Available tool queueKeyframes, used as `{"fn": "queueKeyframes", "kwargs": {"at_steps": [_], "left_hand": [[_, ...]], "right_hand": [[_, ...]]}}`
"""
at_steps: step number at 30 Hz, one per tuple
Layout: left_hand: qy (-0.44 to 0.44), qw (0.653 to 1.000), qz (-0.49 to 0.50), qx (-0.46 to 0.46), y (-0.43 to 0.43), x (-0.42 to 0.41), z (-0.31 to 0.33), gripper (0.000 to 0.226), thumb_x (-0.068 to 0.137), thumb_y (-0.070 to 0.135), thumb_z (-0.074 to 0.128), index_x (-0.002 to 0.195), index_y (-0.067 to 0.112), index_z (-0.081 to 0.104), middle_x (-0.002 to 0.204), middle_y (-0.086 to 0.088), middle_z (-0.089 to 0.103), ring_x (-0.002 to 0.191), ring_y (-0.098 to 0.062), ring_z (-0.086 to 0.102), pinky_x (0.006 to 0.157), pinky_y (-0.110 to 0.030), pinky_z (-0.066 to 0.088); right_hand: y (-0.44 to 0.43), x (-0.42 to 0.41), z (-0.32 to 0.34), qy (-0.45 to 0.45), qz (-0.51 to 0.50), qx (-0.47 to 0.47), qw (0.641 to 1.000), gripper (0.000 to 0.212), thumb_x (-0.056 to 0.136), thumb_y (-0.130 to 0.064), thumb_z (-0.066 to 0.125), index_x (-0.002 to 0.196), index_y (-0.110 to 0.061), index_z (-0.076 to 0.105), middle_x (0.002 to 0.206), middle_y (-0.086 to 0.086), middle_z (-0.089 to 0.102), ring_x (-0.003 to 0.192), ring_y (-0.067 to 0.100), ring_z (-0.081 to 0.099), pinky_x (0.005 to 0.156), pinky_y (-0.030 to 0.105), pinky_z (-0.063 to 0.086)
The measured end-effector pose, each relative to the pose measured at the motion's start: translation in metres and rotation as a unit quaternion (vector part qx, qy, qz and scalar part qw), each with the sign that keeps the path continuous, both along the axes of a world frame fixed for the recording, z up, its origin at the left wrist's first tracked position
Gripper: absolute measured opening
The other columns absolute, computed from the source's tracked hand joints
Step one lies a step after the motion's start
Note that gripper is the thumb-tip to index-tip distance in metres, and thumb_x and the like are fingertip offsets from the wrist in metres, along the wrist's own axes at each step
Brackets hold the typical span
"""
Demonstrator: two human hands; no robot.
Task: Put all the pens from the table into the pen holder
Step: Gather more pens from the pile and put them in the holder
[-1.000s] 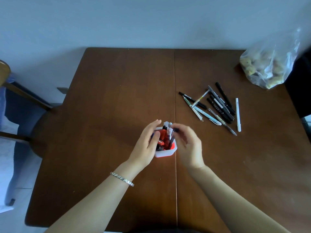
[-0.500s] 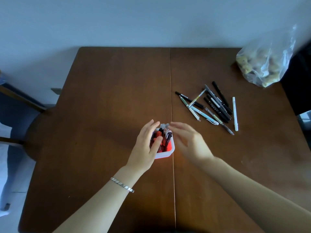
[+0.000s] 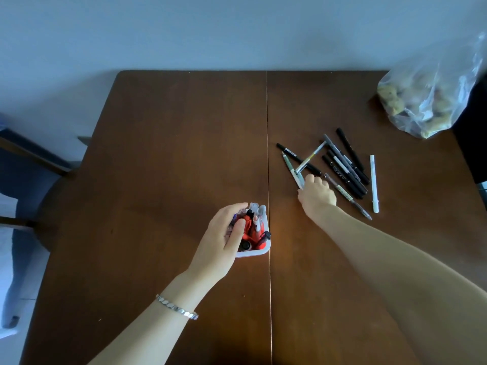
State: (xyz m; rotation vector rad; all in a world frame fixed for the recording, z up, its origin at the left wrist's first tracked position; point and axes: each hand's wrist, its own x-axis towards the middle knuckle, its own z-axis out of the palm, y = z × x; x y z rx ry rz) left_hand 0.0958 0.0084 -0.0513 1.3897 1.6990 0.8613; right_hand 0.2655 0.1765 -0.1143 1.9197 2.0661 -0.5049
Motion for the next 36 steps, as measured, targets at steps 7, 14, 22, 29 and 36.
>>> {"fn": "queueKeyframes", "kwargs": {"at_steps": [7,14,22,29,36], "left_hand": [[-0.011,1.0,0.007,-0.014,0.0,-0.002,-0.002,0.036,0.091,0.041,0.032,0.126,0.037,0.039,0.124,0.021,0.043,0.113,0.001,0.046,0.084,0.002,0.038],[-0.033,0.999,0.004,-0.014,-0.002,-0.002,0.001,0.029,0.097,0.029,0.034,0.123,0.042,0.034,0.126,0.019,0.039,0.116,0.0,0.042,0.088,-0.004,0.04],[-0.039,0.999,0.035,-0.011,-0.004,0.004,0.001,0.029,0.097,0.033,0.034,0.123,0.045,0.03,0.144,0.003,0.034,0.126,-0.01,0.038,0.081,-0.001,0.041],[-0.153,0.986,0.025,-0.056,-0.015,-0.003,0.003,0.045,0.093,0.029,0.045,0.131,0.046,0.027,0.142,0.013,0.031,0.129,-0.006,0.036,0.092,-0.006,0.037],[-0.128,0.988,-0.036,-0.083,-0.016,-0.011,0.005,0.089,0.073,0.035,0.075,0.138,0.041,0.014,0.137,0.019,0.026,0.123,0.0,0.038,0.093,-0.007,0.035]], "right_hand": [[-0.047,0.025,0.029,0.168,0.001,-0.146,0.975,0.019,0.094,-0.012,0.04,0.108,-0.003,0.049,0.078,0.004,0.049,0.063,0.019,0.047,0.056,0.031,0.037],[-0.096,0.074,0.138,0.393,-0.075,0.012,0.917,0.018,0.088,-0.017,0.058,0.082,-0.031,0.068,0.045,-0.009,0.047,0.035,0.006,0.032,0.033,0.011,0.023],[-0.104,0.02,0.172,0.28,0.165,0.046,0.945,0.013,0.092,-0.02,0.051,0.093,-0.015,0.063,0.065,-0.007,0.051,0.056,0.01,0.047,0.05,0.019,0.034],[-0.122,-0.046,0.099,0.078,0.24,0.097,0.963,0.027,0.079,-0.014,0.068,0.104,-0.011,0.058,0.09,0.003,0.065,0.077,0.022,0.064,0.047,0.026,0.034],[-0.131,-0.031,0.103,0.242,0.152,-0.061,0.956,0.046,0.097,-0.027,0.04,0.14,-0.018,0.025,0.129,0.009,0.045,0.109,0.03,0.053,0.084,0.033,0.045]]}}
